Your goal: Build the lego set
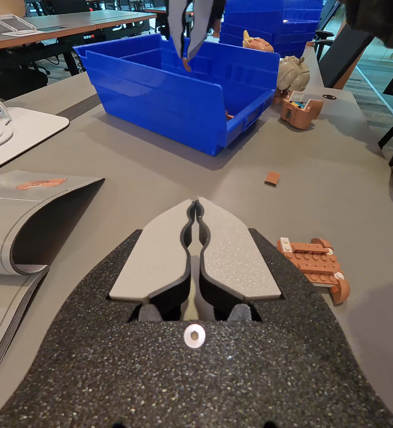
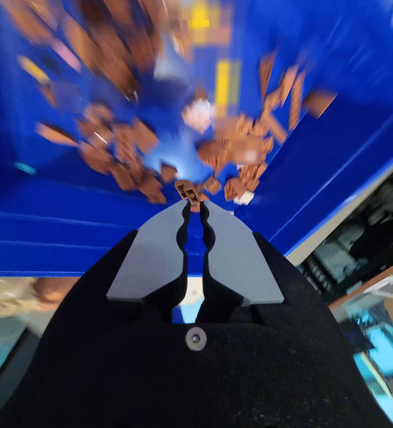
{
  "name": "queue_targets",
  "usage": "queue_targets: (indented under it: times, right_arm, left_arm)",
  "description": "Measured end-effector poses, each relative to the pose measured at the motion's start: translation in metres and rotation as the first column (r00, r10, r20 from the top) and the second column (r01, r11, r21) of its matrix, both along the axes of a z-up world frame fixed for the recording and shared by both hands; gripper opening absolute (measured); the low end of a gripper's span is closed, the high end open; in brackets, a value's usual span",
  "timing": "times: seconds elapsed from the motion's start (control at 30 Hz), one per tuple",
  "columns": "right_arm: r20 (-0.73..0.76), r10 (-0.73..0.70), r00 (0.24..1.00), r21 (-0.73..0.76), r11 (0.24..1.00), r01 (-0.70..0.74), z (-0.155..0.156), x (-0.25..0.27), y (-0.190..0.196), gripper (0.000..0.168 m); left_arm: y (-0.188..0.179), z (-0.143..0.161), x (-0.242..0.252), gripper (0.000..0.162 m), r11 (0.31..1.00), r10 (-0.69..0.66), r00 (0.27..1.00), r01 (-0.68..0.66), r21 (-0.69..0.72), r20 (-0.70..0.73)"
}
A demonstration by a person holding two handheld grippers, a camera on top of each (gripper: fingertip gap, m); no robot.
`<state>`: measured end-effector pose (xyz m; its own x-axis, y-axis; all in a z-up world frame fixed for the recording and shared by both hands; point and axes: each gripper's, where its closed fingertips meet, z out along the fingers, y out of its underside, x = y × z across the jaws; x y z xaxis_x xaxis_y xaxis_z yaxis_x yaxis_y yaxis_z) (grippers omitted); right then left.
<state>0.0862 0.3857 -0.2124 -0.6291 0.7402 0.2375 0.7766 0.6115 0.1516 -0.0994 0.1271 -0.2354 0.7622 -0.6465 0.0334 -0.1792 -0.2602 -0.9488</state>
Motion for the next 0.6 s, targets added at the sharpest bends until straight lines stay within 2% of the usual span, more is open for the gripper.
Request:
queue_targets:
  times: [0.17,0.33,0.43,0.6]
  right_arm:
    - [-0.278,0.065,0.958,0.047,0.997,-0.054,0.038,-0.017,-0.071,0.008]
    - [-0.543,0.032,0.839,-0.013,0.999,-0.046,0.051,-0.033,-0.15,0.008]
    - [-0.628,0.012,0.778,-0.042,0.998,-0.048,0.033,-0.043,-0.203,0.008]
    - [-0.671,-0.075,0.738,-0.107,0.994,0.004,-0.027,-0.058,-0.26,0.008]
  left_arm:
    - [-0.003,0.006,0.004,0.0,1.0,-0.003,1.0,0.003,0.022,-0.008]
    - [-0.008,0.019,0.008,0.0,0.998,-0.002,1.0,0.003,0.064,-0.015]
    - [-0.012,0.024,0.009,0.0,0.997,0.001,1.0,0.0,0.08,-0.023]
    - [-0.014,0.022,0.01,0.0,0.997,0.001,1.0,0.001,0.073,-0.027]
